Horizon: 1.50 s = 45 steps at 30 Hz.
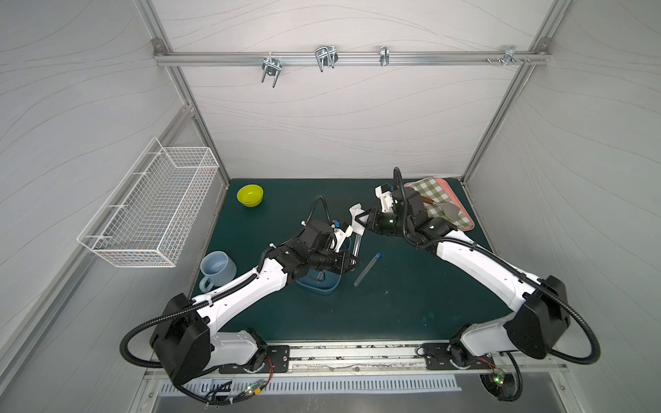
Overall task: Wipe the exteriors of test tubes
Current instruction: Wipe the dirt from the test tube.
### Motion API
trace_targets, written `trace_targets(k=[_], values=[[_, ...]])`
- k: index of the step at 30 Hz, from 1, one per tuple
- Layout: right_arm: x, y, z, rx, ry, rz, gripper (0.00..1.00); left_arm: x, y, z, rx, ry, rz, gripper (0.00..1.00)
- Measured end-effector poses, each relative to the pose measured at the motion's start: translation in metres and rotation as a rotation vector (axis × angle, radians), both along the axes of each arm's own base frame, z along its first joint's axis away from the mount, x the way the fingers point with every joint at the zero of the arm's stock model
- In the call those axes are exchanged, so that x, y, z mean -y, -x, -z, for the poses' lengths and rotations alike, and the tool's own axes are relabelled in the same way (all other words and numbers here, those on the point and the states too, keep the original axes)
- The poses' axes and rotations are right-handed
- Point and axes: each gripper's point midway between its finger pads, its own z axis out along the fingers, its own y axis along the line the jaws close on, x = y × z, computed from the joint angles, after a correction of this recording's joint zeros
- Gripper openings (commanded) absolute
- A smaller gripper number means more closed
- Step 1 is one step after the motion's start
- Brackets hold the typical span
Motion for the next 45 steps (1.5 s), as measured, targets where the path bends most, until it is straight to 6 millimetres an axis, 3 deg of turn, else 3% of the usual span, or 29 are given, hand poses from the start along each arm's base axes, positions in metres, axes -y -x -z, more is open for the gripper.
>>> trace_targets(k=[4, 10, 14, 19, 27, 31, 40, 45], values=[[-0.004, 0.012, 0.016, -0.024, 0.025, -0.026, 0.27, 0.0, -0.001, 0.0, 0.003, -0.002, -0.002, 0.08], [-0.015, 0.051, 0.046, -0.082, 0.066, -0.089, 0.27, 0.001, -0.001, -0.004, 0.006, 0.0, -0.002, 0.08], [-0.017, 0.065, 0.054, -0.106, 0.071, -0.103, 0.27, 0.001, -0.002, -0.007, 0.011, 0.005, -0.002, 0.08], [-0.012, 0.058, 0.048, -0.097, 0.059, -0.083, 0.27, 0.002, -0.002, -0.008, 0.012, 0.007, 0.0, 0.08], [0.002, 0.024, 0.016, -0.033, 0.009, -0.02, 0.27, 0.004, 0.001, -0.01, 0.01, 0.016, 0.019, 0.08], [0.002, 0.028, 0.022, -0.038, 0.013, -0.027, 0.27, 0.005, 0.001, -0.01, 0.007, 0.018, 0.028, 0.08], [-0.007, 0.071, 0.053, -0.096, 0.035, -0.103, 0.28, 0.006, 0.002, -0.008, 0.002, 0.013, 0.031, 0.08], [0.0, 0.052, 0.039, -0.077, 0.0, -0.068, 0.27, 0.006, 0.002, -0.007, 0.0, 0.013, 0.032, 0.08]])
